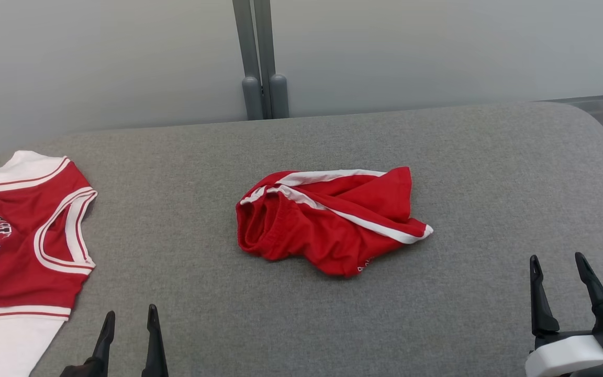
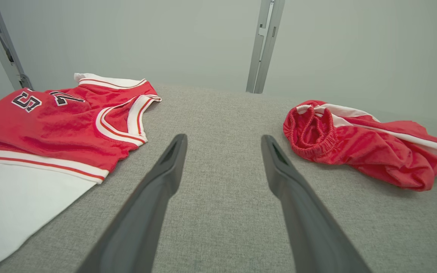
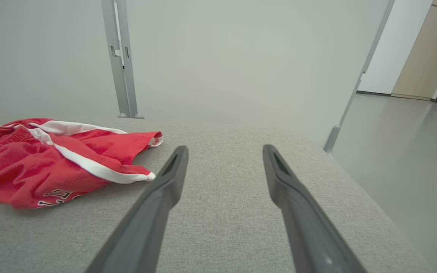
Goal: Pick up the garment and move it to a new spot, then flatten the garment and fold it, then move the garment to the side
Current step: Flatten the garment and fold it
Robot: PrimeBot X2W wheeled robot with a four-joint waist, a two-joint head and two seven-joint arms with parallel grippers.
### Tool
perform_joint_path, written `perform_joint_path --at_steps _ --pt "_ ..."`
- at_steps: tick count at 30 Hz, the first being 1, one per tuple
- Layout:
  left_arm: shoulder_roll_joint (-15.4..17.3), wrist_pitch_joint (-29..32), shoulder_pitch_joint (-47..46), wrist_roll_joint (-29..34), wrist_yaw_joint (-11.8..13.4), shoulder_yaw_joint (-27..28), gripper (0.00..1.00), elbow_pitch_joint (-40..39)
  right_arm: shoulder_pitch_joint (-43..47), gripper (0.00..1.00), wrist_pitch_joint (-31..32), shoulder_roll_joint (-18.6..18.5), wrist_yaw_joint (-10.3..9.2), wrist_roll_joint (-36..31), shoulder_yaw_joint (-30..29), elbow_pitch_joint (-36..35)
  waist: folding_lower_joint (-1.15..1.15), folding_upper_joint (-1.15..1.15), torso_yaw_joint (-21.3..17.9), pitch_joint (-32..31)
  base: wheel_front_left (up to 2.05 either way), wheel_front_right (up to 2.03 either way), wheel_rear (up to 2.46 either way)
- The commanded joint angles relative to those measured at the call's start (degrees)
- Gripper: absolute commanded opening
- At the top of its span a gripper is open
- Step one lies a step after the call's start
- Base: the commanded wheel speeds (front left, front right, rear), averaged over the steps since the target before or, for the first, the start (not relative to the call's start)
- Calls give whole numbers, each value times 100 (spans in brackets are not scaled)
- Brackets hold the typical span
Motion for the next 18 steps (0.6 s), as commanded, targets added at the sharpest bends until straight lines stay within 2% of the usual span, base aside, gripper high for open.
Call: perform_joint_path --at_steps 1,13,18 --pt "4 -3 -94 35 -26 8 100 -10 -41 100 -20 -26 -2 19 26 11 0 0 4 -5 0 0 0" --pt "4 -3 -138 162 -171 -95 100 12 41 100 -20 -107 -2 132 315 77 0 0 -45 -76 0 0 0" --pt "4 -3 -464 92 -354 -526 100 79 -41 100 -19 -132 -2 147 409 91 0 0 -107 -13 0 0 0"
